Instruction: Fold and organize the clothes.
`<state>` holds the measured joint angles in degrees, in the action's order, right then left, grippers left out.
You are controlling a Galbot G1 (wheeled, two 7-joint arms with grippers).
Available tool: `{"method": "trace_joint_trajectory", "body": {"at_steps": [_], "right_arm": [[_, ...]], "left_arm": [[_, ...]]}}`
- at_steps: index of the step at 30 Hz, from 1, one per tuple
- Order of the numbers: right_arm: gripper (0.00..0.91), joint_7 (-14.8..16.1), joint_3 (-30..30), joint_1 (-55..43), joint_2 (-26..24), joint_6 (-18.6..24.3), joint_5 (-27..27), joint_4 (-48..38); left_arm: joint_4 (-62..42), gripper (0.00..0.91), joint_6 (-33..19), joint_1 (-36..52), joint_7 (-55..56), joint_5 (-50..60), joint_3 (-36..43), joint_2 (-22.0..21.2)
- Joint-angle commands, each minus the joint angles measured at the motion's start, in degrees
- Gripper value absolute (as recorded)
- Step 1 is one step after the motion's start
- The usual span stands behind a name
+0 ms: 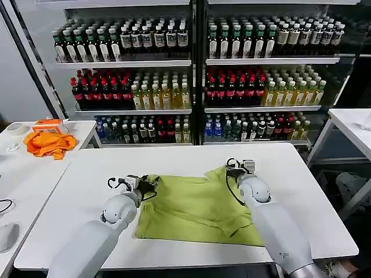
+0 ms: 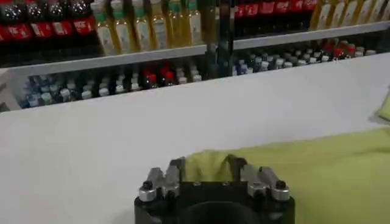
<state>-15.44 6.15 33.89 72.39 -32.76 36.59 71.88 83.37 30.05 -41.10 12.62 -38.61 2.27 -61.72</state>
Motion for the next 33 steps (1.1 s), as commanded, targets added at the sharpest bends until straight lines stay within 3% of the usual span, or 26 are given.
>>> {"method": "trace_joint_trajectory", "body": {"at_steps": [1,7,19,33], "right_arm": [[0.000,0.1,-0.5,0.1,0.2,0.0,0.3,1.4],[0.000,-0.2,0.5,1.7,-0.9,0.3,0.5,6.8],[0.000,-2.0,5.3,9.0,-5.9,-0.3,2.7,24.1],[0.000,-2.8,16.1,32.7,-11.9,-0.4,2.9,46.6]], "left_arm": [[0.5,0.040,-2.2,-0.1,-0.6,-1.5,-0.4,0.1],[4.8,0.040,-5.2,-1.6,-0.9,-3.1,-2.5,1.9],[18.5,0.040,-6.2,-8.4,-0.6,-6.5,-7.5,6.7],[26.4,0.040,-5.2,-21.3,-1.6,-5.0,-10.6,10.5]]}}
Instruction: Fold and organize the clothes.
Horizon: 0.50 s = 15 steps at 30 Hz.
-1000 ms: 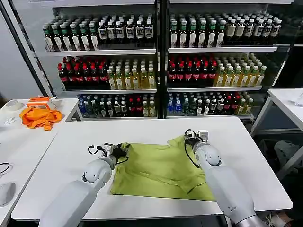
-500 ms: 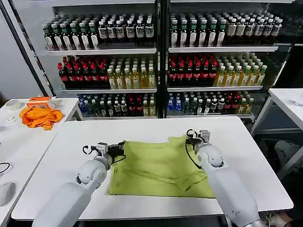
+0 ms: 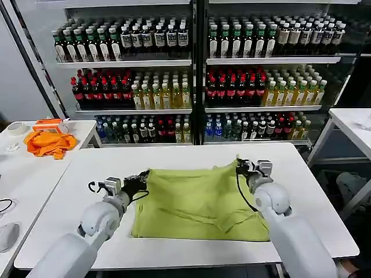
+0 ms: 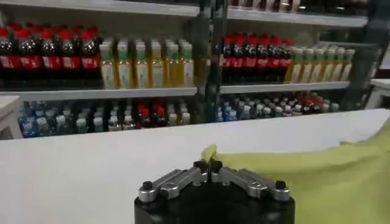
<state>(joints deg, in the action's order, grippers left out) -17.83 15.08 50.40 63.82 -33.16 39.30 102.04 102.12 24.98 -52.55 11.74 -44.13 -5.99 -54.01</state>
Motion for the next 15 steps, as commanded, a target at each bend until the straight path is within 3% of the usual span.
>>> {"method": "trace_joint_trajectory", "body": {"at_steps": [1,15], "right_arm": [[0.000,-0.5,7.9,17.2,-3.3,0.0,0.2,17.1],[0.000,-0.1,13.1,33.6,0.9,0.0,-3.1,22.1]], "left_arm": [[7.9,0.040,-0.1,-10.2,-0.9,0.7,-2.4,2.9],[8.1,0.040,1.0,-15.2,-2.6,7.5,-3.9,4.4]]}}
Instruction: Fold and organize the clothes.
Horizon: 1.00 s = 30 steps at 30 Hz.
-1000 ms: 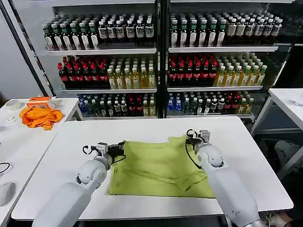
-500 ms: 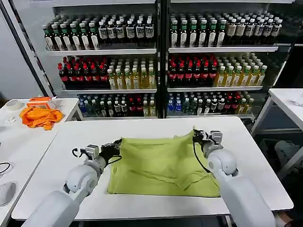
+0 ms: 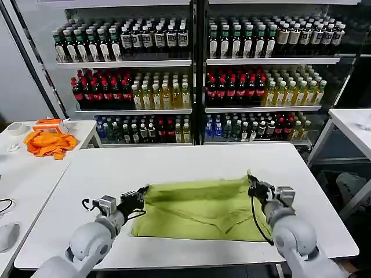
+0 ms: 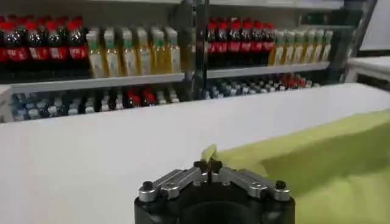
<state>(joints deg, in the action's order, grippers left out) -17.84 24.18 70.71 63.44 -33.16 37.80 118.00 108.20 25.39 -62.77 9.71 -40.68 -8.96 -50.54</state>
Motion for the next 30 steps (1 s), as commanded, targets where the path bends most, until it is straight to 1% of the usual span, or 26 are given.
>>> {"method": "trace_joint_trajectory", "body": {"at_steps": [1,8,9,10,11,12,13,17,20,23,25,30], "right_arm": [[0.000,-0.1,4.0,13.8,1.6,0.1,-1.8,6.1],[0.000,-0.3,3.7,15.7,3.0,0.1,-3.0,6.4],[0.000,-0.2,3.6,15.6,3.2,0.1,-3.5,6.2],[0.000,-0.3,3.5,15.4,3.4,0.0,-3.8,5.9],[0.020,-0.3,3.4,15.2,3.5,0.0,-4.2,5.7],[0.252,-0.2,3.3,15.0,3.7,0.0,-4.7,5.4],[0.907,0.3,3.2,14.8,3.8,0.0,-5.1,5.4],[0.907,1.2,3.3,15.0,4.2,0.3,-6.3,6.4],[0.907,1.7,3.9,16.2,4.6,1.5,-7.8,8.6],[0.907,2.0,5.1,18.4,5.1,2.1,-9.5,10.4],[0.907,2.3,5.9,20.1,5.8,2.5,-10.6,11.5],[0.907,2.4,6.9,22.9,7.3,3.0,-11.3,12.8]], "left_arm": [[2.1,0.040,0.6,-5.3,-0.7,4.7,-0.9,0.9],[2.0,0.050,0.4,-6.6,-0.9,6.8,-1.5,0.6],[1.9,0.181,0.6,-6.8,-1.0,7.1,-1.5,0.5],[1.9,0.443,0.8,-6.8,-0.9,7.5,-1.5,0.4],[1.9,0.907,0.7,-6.9,-0.9,7.8,-1.4,0.3],[2.0,0.907,0.3,-7.0,-0.8,8.3,-1.4,0.0],[2.1,0.907,-0.1,-7.2,-0.8,8.8,-1.5,-0.2],[2.9,0.907,-2.1,-8.4,0.3,12.2,-1.8,-1.1],[4.1,0.907,-3.7,-10.0,2.3,14.3,-2.6,-2.0],[6.5,0.907,-4.0,-12.2,5.9,14.4,-3.6,-3.9],[7.4,0.907,-4.0,-13.5,8.5,14.4,-3.6,-5.9],[4.5,0.907,-3.6,-13.8,12.0,13.3,-2.2,-11.8]]}}
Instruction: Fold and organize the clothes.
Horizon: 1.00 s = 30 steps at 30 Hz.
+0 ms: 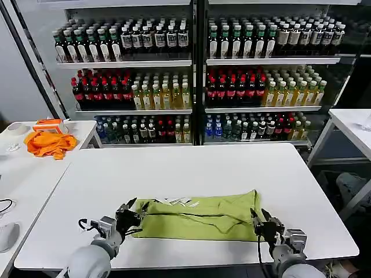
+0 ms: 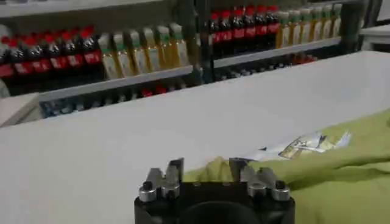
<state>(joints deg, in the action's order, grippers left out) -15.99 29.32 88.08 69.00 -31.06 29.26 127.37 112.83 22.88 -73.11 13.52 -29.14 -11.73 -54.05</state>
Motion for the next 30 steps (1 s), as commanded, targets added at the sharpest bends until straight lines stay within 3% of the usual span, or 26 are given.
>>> {"method": "trace_joint_trajectory", "body": {"at_steps": [1,5,6,7,9,25,30], "right_arm": [[0.907,0.6,1.9,6.0,2.0,1.1,-3.0,3.5],[0.907,0.6,2.3,6.8,2.4,1.3,-3.2,3.6],[0.907,0.5,2.3,6.9,2.5,1.3,-3.2,3.6],[0.907,0.5,2.3,6.9,2.5,1.3,-3.2,3.6],[0.907,0.4,2.4,7.0,2.6,1.3,-3.1,3.6],[0.907,-0.4,1.9,6.4,3.4,1.2,-2.7,3.4],[0.907,-0.8,2.2,6.1,3.1,1.1,-2.0,3.5]], "left_arm": [[-0.7,0.907,-0.8,-3.3,8.6,1.5,0.9,-9.1],[-2.7,0.907,-0.1,-2.5,10.1,0.4,1.6,-11.8],[-2.9,0.806,-0.4,-2.3,10.2,0.4,1.7,-12.2],[-3.1,0.343,-0.6,-2.3,10.2,0.3,1.9,-12.3],[-3.1,0.060,-0.9,-2.5,10.1,0.3,2.1,-12.5],[-2.2,0.040,-2.2,-4.4,9.9,-5.2,0.3,-12.5],[-1.0,0.040,-2.6,-4.5,9.5,-8.1,-3.4,-10.9]]}}
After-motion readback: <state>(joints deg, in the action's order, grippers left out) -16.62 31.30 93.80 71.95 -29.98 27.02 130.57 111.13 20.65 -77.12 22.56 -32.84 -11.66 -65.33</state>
